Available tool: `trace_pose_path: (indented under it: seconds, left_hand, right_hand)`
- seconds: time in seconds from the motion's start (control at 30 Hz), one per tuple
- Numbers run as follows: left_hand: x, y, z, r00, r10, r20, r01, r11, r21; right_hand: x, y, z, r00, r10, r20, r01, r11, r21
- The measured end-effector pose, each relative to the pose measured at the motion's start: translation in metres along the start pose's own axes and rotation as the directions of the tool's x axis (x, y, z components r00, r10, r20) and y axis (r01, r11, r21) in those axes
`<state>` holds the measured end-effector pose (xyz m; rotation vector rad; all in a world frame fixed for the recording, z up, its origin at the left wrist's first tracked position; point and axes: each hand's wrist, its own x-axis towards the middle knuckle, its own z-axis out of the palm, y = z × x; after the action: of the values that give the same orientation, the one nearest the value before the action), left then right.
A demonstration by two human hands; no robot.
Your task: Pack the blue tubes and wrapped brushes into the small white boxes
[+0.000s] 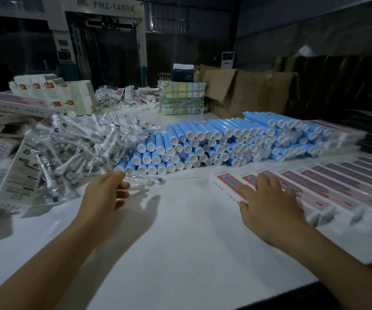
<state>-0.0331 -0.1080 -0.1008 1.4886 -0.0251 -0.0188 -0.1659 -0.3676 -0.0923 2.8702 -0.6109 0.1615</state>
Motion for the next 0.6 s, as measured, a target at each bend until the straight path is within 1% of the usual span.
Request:
trace_pose_path:
  seconds: [0.07, 0.13, 0.2, 0.23, 0.3, 0.33, 0.37, 0.47, 0.6]
  left_hand:
    - [-0.004, -0.003, 0.002, 0.997, 0.043, 0.067, -0.05, 0.993, 0.11]
    - [-0.009, -0.006, 0.006, 0.986, 0.067, 0.151, -0.1, 0.969, 0.224]
    - [-0.013, -0.007, 0.011, 0.975, 0.08, 0.207, -0.148, 0.93, 0.338]
    - [-0.014, -0.008, 0.014, 0.971, 0.083, 0.223, -0.167, 0.905, 0.391]
    - [-0.015, -0.009, 0.017, 0.967, 0.087, 0.239, -0.195, 0.855, 0.48]
    - [-0.015, -0.009, 0.018, 0.966, 0.08, 0.245, -0.196, 0.844, 0.499]
    - [-0.016, -0.008, 0.019, 0.965, 0.067, 0.253, -0.191, 0.842, 0.505]
    - [-0.018, -0.005, 0.017, 0.963, 0.07, 0.262, -0.197, 0.845, 0.497]
    - [-0.02, -0.005, 0.012, 0.961, 0.101, 0.258, -0.213, 0.866, 0.452]
  right_hand:
    - [0.002, 0.005, -0.001, 1.0, 0.019, 0.021, -0.019, 1.0, -0.011]
    - [0.003, 0.004, -0.004, 1.0, 0.007, 0.003, -0.006, 0.999, -0.037]
    - [0.005, -0.003, -0.012, 0.994, -0.045, -0.098, 0.043, 0.999, -0.025]
    - [0.006, -0.011, -0.016, 0.981, -0.094, -0.17, 0.1, 0.995, 0.027]
    - [0.01, -0.035, -0.025, 0.937, -0.187, -0.295, 0.256, 0.942, 0.215]
    - [0.012, -0.05, -0.028, 0.921, -0.223, -0.32, 0.325, 0.894, 0.31]
    - [0.016, -0.066, -0.03, 0.908, -0.268, -0.322, 0.381, 0.848, 0.368]
    - [0.029, -0.112, -0.03, 0.854, -0.402, -0.329, 0.51, 0.769, 0.385]
    - [0.043, -0.144, -0.014, 0.866, -0.443, -0.232, 0.498, 0.723, 0.478]
